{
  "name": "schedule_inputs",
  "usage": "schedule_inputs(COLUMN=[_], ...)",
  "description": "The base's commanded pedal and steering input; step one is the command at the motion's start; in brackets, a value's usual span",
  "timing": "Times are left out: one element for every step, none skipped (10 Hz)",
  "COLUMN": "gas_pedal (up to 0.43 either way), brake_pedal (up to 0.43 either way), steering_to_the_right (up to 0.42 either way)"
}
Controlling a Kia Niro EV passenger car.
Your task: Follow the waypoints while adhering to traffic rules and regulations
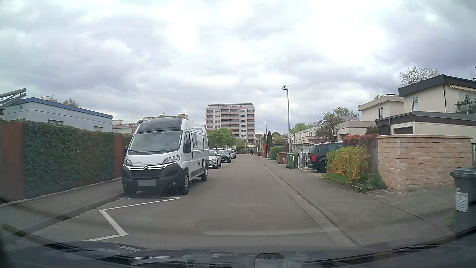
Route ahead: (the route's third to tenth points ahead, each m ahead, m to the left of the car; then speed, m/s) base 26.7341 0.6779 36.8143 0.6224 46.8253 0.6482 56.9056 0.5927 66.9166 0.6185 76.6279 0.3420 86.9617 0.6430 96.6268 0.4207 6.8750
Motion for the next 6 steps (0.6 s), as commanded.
schedule_inputs(gas_pedal=[0.087, 0.087, 0.087, 0.087, 0.087, 0.087], brake_pedal=[0.000, 0.000, 0.000, 0.000, 0.000, 0.000], steering_to_the_right=[0.006, 0.004, 0.006, 0.006, 0.003, 0.000])
